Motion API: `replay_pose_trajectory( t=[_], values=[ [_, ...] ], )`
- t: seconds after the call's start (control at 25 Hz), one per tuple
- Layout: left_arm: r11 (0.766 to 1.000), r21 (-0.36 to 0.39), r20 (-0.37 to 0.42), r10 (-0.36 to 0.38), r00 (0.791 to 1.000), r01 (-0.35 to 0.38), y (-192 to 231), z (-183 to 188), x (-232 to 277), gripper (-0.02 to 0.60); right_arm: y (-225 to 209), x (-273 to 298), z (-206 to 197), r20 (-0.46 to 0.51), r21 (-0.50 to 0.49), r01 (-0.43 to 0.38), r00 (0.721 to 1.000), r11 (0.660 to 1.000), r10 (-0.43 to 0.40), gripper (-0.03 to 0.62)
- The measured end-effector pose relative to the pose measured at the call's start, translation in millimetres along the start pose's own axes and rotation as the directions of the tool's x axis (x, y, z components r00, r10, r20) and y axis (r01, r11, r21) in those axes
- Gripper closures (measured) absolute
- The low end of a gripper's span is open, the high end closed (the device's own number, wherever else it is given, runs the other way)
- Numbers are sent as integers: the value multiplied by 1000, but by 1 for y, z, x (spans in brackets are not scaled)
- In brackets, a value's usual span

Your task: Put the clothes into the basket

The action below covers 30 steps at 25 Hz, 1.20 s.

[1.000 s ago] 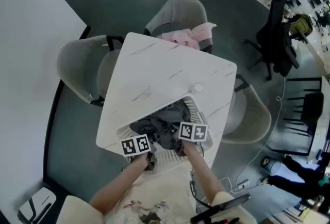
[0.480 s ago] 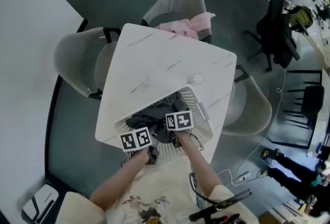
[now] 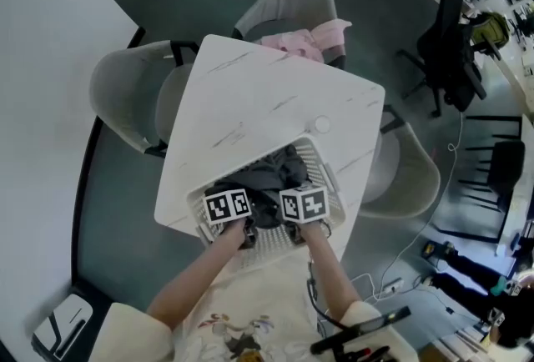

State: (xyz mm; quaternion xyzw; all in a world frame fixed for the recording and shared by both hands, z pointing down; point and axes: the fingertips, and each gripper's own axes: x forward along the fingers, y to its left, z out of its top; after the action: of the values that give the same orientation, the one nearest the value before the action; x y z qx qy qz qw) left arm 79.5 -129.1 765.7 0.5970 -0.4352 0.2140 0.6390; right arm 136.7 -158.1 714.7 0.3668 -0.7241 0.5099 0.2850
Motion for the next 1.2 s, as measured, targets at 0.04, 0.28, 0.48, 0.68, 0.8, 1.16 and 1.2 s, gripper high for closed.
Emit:
replay_pose_trajectory(
  t=[0.04, 0.28, 0.48, 0.68, 0.8, 1.16, 1.2],
  values=[
    [1000, -16, -2, -1, 1000, 0, 2, 0, 0, 568, 4, -7, 3, 13, -27, 8, 1000, 1000, -7, 273],
    [1000, -17, 42, -4, 999, 5, -11, 1, -29, 568, 16, -27, 5, 60, -159, 85, 995, 984, -76, 278],
    [997, 39, 154, -69, 986, 63, -40, 10, -70, 568, 24, -36, 32, 164, -155, 83, 985, 984, -57, 494],
    [995, 69, 194, -85, 977, 73, -48, 14, -91, 568, 41, 5, -1, 8, -102, -59, 998, 993, 60, 513],
    [996, 61, 186, -76, 980, 65, -40, 13, -96, 568, 65, 26, -35, -120, 0, -228, 967, 974, 227, 517],
    [997, 76, 124, -41, 991, 32, -36, -2, -88, 568, 66, -2, -1, 79, 217, -349, 937, 912, 340, 530],
    [996, 83, 116, -42, 992, 33, -37, -3, -84, 568, 65, -10, 6, 107, 194, -339, 940, 921, 324, 528]
  ],
)
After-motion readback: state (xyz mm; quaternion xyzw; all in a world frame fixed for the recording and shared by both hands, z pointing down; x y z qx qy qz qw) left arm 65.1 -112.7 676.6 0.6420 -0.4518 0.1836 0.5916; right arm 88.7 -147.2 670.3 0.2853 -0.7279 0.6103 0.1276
